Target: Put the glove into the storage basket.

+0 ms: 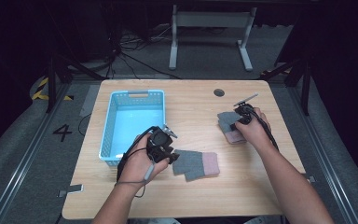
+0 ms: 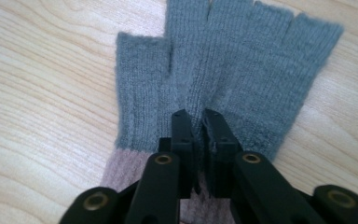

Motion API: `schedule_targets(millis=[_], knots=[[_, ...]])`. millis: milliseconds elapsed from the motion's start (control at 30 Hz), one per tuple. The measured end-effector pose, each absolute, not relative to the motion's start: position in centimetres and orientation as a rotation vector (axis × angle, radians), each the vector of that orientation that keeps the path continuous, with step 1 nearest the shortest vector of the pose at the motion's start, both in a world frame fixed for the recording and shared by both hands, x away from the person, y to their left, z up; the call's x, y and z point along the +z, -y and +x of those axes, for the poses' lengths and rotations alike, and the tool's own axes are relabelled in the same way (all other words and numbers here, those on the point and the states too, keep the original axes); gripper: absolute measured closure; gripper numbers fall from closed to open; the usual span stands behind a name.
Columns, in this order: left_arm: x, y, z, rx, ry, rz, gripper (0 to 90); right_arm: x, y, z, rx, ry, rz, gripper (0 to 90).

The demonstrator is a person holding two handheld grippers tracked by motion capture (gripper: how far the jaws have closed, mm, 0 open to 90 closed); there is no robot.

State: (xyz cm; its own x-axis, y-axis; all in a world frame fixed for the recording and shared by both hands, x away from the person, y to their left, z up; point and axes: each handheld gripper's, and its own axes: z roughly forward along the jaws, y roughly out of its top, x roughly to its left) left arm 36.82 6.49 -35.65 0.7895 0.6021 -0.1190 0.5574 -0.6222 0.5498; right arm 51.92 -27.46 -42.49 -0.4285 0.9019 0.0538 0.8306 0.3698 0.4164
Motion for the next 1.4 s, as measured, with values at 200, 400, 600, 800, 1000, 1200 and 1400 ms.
schedule_targets(millis=[200, 400, 600, 800, 1000, 1200, 1400], knots=[[-35.6, -6.5, 36.8, 0.102, -0.861, 2.397, 64.9, -41.9, 27.7, 51.4, 0.591, -2.445, 1.545, 86.4], [-35.5, -6.6, 36.7, 0.104, -0.864, 2.393, 64.9, -40.5, 27.7, 50.5, 0.63, -2.452, 1.495, 86.3], [-35.4, -6.6, 36.8, 0.104, -0.862, 2.388, 64.8, -38.9, 27.7, 49.6, 0.667, -2.458, 1.449, 86.3], [-35.2, -6.7, 36.9, 0.102, -0.871, 2.382, 64.9, -37.0, 27.4, 48.3, 0.71, -2.477, 1.397, 86.2], [-35.2, -6.9, 36.8, 0.103, -0.872, 2.381, 64.9, -35.6, 26.9, 47.1, 0.734, -2.515, 1.34, 86.1], [-35.0, -7.1, 36.8, 0.101, -0.876, 2.373, 65.1, -34.4, 26.6, 45.7, 0.774, -2.549, 1.271, 85.9], [-34.9, -7.1, 36.7, 0.099, -0.875, 2.376, 65.3, -33.6, 25.5, 44.3, 0.799, -2.608, 1.147, 85.8]])
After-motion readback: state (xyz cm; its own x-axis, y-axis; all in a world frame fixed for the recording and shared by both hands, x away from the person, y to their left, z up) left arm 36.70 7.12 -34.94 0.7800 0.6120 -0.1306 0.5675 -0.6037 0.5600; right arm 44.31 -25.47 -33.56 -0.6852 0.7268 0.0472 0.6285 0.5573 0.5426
